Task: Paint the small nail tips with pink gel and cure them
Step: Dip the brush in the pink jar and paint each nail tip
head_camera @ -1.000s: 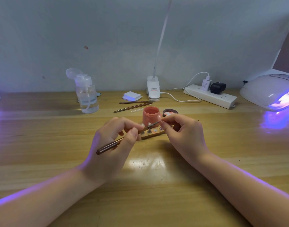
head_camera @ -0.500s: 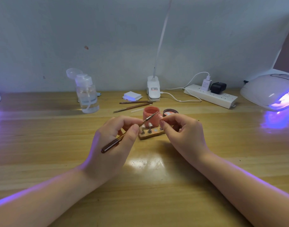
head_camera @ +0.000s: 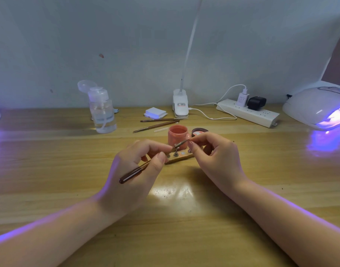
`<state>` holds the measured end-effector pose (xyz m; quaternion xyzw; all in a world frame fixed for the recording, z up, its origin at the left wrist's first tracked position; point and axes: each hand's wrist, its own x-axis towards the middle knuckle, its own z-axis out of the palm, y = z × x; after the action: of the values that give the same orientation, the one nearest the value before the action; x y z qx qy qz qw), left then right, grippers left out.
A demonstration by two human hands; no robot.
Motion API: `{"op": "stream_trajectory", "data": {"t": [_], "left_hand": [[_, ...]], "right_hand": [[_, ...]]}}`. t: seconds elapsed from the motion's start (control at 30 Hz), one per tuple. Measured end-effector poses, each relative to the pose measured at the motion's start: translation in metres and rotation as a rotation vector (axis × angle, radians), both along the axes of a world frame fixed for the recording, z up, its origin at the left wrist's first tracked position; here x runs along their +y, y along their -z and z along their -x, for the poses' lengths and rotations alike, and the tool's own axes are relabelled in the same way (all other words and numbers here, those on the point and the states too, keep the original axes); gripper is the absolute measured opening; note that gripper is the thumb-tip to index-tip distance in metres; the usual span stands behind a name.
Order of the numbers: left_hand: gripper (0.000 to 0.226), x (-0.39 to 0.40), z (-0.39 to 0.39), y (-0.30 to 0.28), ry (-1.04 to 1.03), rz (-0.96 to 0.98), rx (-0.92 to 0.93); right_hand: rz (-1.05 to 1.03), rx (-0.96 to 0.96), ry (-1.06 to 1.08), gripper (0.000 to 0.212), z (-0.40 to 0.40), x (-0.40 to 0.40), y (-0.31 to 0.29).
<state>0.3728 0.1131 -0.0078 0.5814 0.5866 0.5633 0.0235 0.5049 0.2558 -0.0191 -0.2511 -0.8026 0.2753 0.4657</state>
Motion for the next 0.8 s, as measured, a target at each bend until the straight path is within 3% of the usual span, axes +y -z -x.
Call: {"op": "stream_trajectory", "data": {"t": [0.8], "left_hand": [[0.021, 0.0021, 0.0022, 0.0018, 0.0, -0.06, 0.163]], "right_hand": [[-0.053, -0.017, 0.025, 0.005, -0.0002, 0.0002, 0.0]]}}
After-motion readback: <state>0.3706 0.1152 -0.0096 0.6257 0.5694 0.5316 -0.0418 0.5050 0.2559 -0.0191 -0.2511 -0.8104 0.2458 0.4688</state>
